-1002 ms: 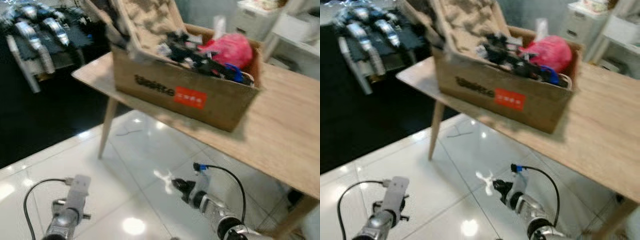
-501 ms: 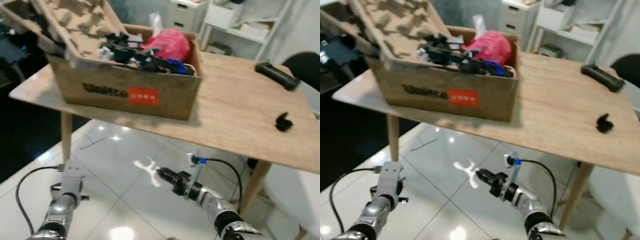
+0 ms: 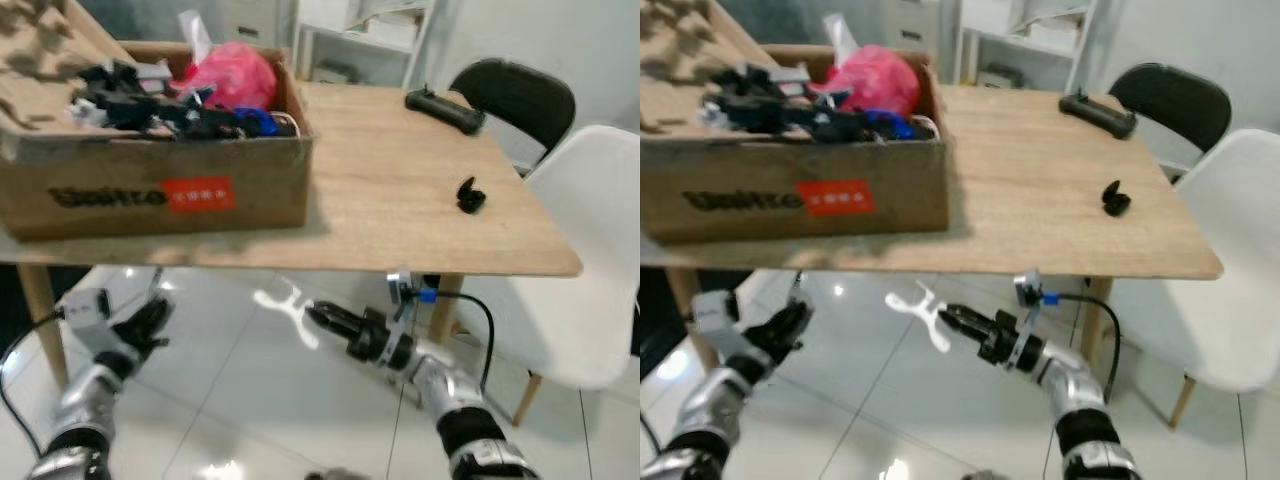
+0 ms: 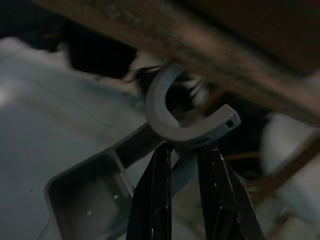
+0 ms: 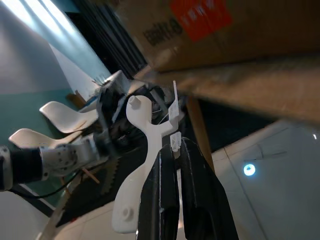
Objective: Picking trash to rubbish bin
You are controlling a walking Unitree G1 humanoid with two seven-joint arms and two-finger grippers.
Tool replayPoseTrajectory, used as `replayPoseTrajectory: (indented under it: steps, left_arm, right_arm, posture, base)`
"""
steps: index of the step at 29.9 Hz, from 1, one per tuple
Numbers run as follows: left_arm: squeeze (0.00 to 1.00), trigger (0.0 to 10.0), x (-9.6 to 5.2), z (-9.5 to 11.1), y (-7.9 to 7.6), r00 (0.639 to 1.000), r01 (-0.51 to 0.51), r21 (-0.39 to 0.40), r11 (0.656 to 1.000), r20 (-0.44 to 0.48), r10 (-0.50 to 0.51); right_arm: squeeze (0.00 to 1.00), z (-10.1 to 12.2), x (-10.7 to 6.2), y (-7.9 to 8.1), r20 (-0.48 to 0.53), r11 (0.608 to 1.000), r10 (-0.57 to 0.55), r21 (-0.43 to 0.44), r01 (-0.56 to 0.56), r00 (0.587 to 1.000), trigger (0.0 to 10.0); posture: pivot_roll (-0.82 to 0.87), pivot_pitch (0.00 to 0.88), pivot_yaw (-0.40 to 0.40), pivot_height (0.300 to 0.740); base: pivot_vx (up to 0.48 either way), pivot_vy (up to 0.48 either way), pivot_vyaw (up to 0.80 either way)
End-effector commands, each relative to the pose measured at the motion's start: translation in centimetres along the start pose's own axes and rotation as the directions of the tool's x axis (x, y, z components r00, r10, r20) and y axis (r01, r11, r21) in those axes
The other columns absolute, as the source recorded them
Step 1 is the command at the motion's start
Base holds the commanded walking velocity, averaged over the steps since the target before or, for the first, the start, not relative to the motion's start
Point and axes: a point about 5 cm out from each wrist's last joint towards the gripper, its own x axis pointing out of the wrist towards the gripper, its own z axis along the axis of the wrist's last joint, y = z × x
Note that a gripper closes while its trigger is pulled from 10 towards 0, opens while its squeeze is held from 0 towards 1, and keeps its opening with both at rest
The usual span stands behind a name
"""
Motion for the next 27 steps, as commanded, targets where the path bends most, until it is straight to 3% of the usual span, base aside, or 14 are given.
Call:
replayPoseTrajectory:
  steps: [1, 2, 3, 6, 7, 10, 13, 17, 19, 20, 22, 23, 27]
  left_arm:
    - [0.0, 10.0, -0.3, 3.5, -0.4, 0.98, 0.161, 0.052, 0.986, 0.107, -0.166]
    - [0.0, 10.0, -0.9, 4.6, -0.9, 0.957, 0.254, 0.072, 0.965, 0.125, -0.261]
    - [0.0, 10.0, -0.9, 4.6, -0.9, 0.957, 0.254, 0.072, 0.965, 0.125, -0.261]
    - [0.0, 10.0, -3.4, 7.3, -2.4, 0.871, 0.468, 0.167, 0.868, 0.081, -0.485]
    - [0.0, 10.0, -3.9, 7.7, -2.7, 0.857, 0.499, 0.188, 0.846, 0.037, -0.514]
    - [0.0, 10.0, -4.6, 8.0, -2.8, 0.844, 0.525, 0.207, 0.826, -0.004, -0.536]
    - [0.0, 10.0, -5.7, 9.3, -3.7, 0.799, 0.592, 0.237, 0.77, -0.05, -0.599]
    - [0.0, 10.0, -6.0, 10.0, -4.8, 0.765, 0.634, 0.237, 0.737, -0.047, -0.643]
    - [0.0, 10.0, -5.7, 11.0, -6.5, 0.716, 0.675, 0.266, 0.689, -0.01, -0.698]
    - [0.0, 10.0, -5.7, 11.0, -6.5, 0.716, 0.675, 0.266, 0.689, -0.01, -0.698]
    - [0.0, 10.0, -5.0, 11.9, -8.1, 0.67, 0.694, 0.31, 0.65, 0.054, -0.74]
    - [0.0, 10.0, -5.0, 11.9, -8.1, 0.67, 0.694, 0.31, 0.65, 0.054, -0.74]
    - [0.0, 10.0, -3.3, 13.1, -11.3, 0.571, 0.725, 0.374, 0.578, 0.144, -0.808]
  right_arm:
    - [0.0, 0.8, 0.2, 0.5, 0.018, 0.999, 0.053, -0.012, -0.053, 0.998, 10.0]
    - [0.0, 1.4, 0.3, 0.8, 0.026, 0.996, 0.087, -0.021, -0.086, 0.996, 10.0]
    - [0.0, 1.4, 0.3, 0.8, 0.026, 0.996, 0.087, -0.021, -0.086, 0.996, 10.0]
    - [0.0, 3.5, 0.7, 2.5, 0.062, 0.975, 0.221, -0.033, -0.219, 0.973, 10.0]
    - [0.0, 4.1, 0.9, 2.8, 0.074, 0.969, 0.248, -0.035, -0.246, 0.966, 10.0]
    - [0.0, 4.7, 1.0, 3.2, 0.082, 0.961, 0.278, -0.039, -0.275, 0.957, 10.0]
    - [0.0, 6.2, 1.2, 4.3, 0.11, 0.933, 0.359, -0.051, -0.355, 0.927, 10.0]
    - [0.0, 7.1, 1.3, 5.0, 0.133, 0.917, 0.4, -0.062, -0.395, 0.907, 10.0]
    - [0.0, 9.4, 1.4, 5.9, 0.211, 0.895, 0.446, -0.114, -0.431, 0.87, 10.0]
    - [0.0, 9.4, 1.4, 5.9, 0.211, 0.895, 0.446, -0.114, -0.431, 0.87, 10.0]
    - [0.0, 12.1, 1.6, 6.3, 0.293, 0.892, 0.45, -0.19, -0.41, 0.843, 10.0]
    - [0.0, 12.1, 1.6, 6.3, 0.293, 0.892, 0.45, -0.19, -0.41, 0.843, 10.0]
    - [0.0, 15.7, 2.0, 6.5, 0.317, 0.891, 0.406, -0.345, -0.294, 0.857, 10.0]
  posture:
    - [0.07, 0.107, -0.026, 0.74]
    - [0.07, 0.107, -0.026, 0.74]
    - [0.07, 0.107, -0.026, 0.74]
    - [0.08, 0.102, -0.034, 0.74]
    - [0.08, 0.102, -0.034, 0.74]
    - [0.08, 0.101, -0.036, 0.74]
    - [0.09, 0.105, -0.037, 0.74]
    - [0.1, 0.106, -0.039, 0.74]
    - [0.1, 0.108, -0.044, 0.74]
    - [0.1, 0.108, -0.044, 0.74]
    - [0.1, 0.108, -0.047, 0.74]
    - [0.1, 0.108, -0.047, 0.74]
    - [0.1, 0.106, -0.049, 0.74]
  base:
    - [0.0, 0.0, 0.0]
    - [0.0, 0.0, 0.0]
    - [0.0, 0.0, 0.0]
    - [0.0, 0.0, 0.0]
    - [0.0, 0.0, 0.0]
    - [0.0, 0.0, 0.0]
    - [0.0, 0.0, 0.0]
    - [0.0, 0.0, 0.0]
    - [0.0, 0.0, 0.0]
    - [0.0, 0.0, 0.0]
    - [0.0, 0.0, 0.0]
    - [0.0, 0.0, 0.0]
    - [0.0, 0.0, 0.0]
